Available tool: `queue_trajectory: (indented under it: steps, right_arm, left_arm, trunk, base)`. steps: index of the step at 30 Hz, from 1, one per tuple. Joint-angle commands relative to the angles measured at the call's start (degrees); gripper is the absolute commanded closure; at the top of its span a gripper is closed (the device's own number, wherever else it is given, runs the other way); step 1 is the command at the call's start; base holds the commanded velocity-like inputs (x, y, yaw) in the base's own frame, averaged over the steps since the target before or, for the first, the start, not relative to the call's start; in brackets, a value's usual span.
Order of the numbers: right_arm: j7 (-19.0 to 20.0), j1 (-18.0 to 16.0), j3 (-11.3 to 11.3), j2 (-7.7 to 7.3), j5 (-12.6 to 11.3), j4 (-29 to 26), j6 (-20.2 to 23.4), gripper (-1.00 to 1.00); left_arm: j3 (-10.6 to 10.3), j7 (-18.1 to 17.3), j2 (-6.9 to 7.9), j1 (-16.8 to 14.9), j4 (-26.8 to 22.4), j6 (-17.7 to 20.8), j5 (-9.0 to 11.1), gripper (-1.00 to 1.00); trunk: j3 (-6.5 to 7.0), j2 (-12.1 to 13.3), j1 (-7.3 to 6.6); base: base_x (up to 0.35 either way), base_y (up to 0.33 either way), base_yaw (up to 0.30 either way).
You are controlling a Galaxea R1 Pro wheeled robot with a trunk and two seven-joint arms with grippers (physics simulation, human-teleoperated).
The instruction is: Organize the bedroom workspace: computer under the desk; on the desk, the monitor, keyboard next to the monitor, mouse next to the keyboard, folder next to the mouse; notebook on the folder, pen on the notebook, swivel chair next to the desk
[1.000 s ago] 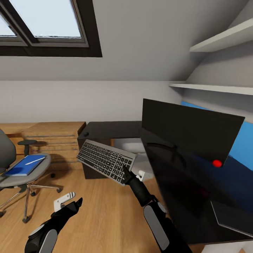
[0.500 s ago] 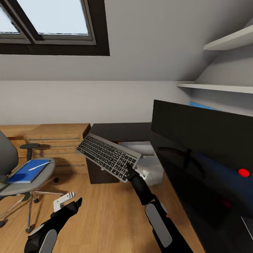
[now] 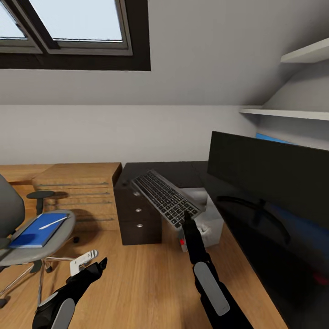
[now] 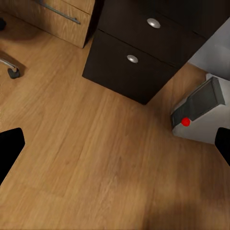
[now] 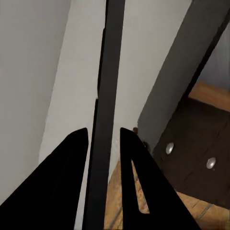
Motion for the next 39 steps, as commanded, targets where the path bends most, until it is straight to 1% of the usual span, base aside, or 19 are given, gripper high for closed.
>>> queue_trajectory:
  steps: [1,3,5,6,9,10,11,15,21,27,39]
  right_arm:
    - [-0.95,-0.06,0.26,0.0,-0.35,0.02,-2.36,1.0]
    - [-4.25,-0.08,1.6,0.0,-0.79,0.07,-8.84,1.0]
    - [-5.68,-0.09,3.6,0.0,-1.08,0.99,-12.51,1.0]
    - [-6.06,-0.09,5.02,0.0,-1.21,2.7,-13.88,1.0]
    - [-6.24,-0.09,6.31,0.0,-1.28,3.86,-14.85,1.0]
    - [-6.25,-0.09,7.49,0.0,-1.28,4.26,-15.13,1.0]
    - [-6.27,-0.09,7.9,0.0,-1.28,4.36,-15.21,1.0]
    - [-6.27,-0.05,8.09,0.0,-1.2,4.52,-15.31,1.0]
    - [-6.38,0.0,7.97,0.0,-1.11,4.55,-15.41,1.0]
    - [-6.38,0.0,7.34,0.0,-1.05,4.55,-15.41,1.0]
    - [-6.42,0.0,7.26,0.0,-1.1,4.86,-15.41,1.0]
  left_arm:
    - [0.0,0.43,-0.01,-0.04,0.01,0.19,0.62,-1.0]
    - [-0.05,0.43,-0.02,-0.04,0.92,0.07,0.63,-1.0]
    - [-0.11,0.4,-0.11,-0.04,1.91,-0.06,0.6,-1.0]
    - [-0.18,0.37,-0.2,-0.04,2.4,-0.1,0.59,-1.0]
    - [-0.28,0.33,-0.26,-0.04,2.66,-0.16,0.62,-1.0]
    - [-0.23,0.21,-0.19,-0.04,2.26,-0.27,0.65,-1.0]
    - [-0.13,0.19,-0.16,-0.04,2.06,-0.29,0.66,-1.0]
    - [0.02,0.16,-0.12,-0.04,1.77,-0.32,0.66,-1.0]
    - [0.08,0.24,-0.12,-0.04,1.61,-0.32,0.66,-1.0]
    - [0.01,0.24,-0.12,-0.06,1.58,-0.32,0.66,-1.0]
    - [-0.12,0.24,-0.14,-0.04,0.54,-0.32,0.66,-1.0]
  trunk:
    - [-0.06,-0.04,0.0]
    - [-0.06,-0.04,0.0]
    - [-0.06,-0.04,0.0]
    - [-0.06,-0.04,0.0]
    - [-0.06,-0.04,0.0]
    - [-0.06,-0.04,0.0]
    - [-0.06,-0.04,0.0]
    - [-0.06,-0.04,0.0]
    - [-0.06,-0.04,0.0]
    - [-0.06,-0.04,0.0]
    - [-0.06,-0.04,0.0]
  base:
    - [0.04,0.036,0.0]
    - [0.021,0.019,0.0]
    - [0.009,0.008,0.0]
    - [0.003,0.003,0.0]
    - [0.002,0.002,0.0]
    - [0.0,0.0,0.0]
    - [0.0,0.0,0.0]
    - [0.175,0.102,0.0]
    - [0.293,0.168,0.0]
    - [0.299,0.16,0.0]
    - [0.312,0.158,0.0]
